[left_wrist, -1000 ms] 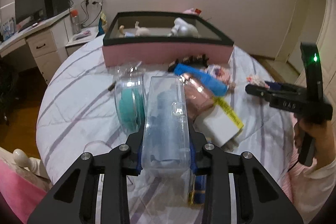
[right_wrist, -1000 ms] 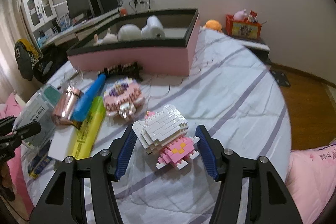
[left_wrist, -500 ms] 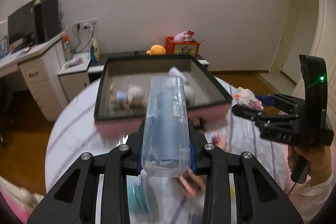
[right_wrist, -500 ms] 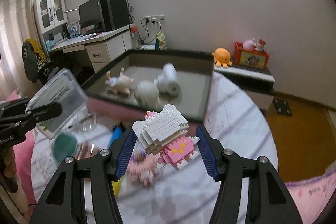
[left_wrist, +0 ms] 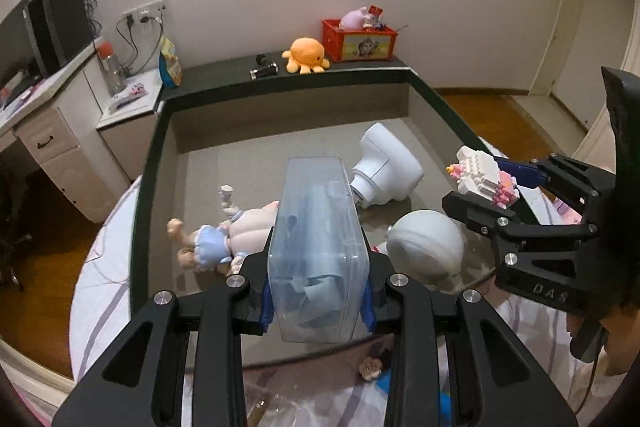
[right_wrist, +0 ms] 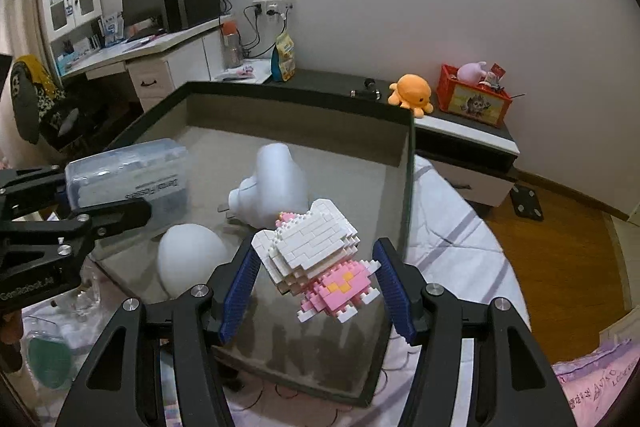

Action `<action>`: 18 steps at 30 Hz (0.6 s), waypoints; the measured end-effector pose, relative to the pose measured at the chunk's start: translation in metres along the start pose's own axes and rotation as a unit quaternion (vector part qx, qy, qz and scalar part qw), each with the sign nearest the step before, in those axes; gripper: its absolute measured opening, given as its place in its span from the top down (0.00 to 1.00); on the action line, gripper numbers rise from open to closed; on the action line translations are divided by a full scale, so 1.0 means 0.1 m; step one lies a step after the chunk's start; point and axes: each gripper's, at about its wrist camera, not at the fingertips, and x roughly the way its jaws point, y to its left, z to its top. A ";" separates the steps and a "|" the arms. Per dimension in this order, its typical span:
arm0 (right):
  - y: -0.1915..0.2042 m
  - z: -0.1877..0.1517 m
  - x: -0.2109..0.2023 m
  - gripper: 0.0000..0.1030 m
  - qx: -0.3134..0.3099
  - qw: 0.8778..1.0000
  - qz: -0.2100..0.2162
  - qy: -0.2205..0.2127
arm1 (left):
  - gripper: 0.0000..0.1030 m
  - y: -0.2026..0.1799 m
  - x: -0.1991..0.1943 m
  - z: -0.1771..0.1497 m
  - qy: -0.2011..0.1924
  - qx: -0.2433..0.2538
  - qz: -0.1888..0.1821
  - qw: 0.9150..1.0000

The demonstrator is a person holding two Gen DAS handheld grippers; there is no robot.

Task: Organize rigid objects
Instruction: 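Open both grippers to drop the clear case and block figure into the pink box, then withdraw both grippers from the box back over the bed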

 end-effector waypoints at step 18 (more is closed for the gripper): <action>0.22 -0.23 -1.23 0.20 0.020 0.992 -0.025 -0.125 | 0.00 0.08 -1.49 -0.51 -0.198 -0.050 0.078 0.976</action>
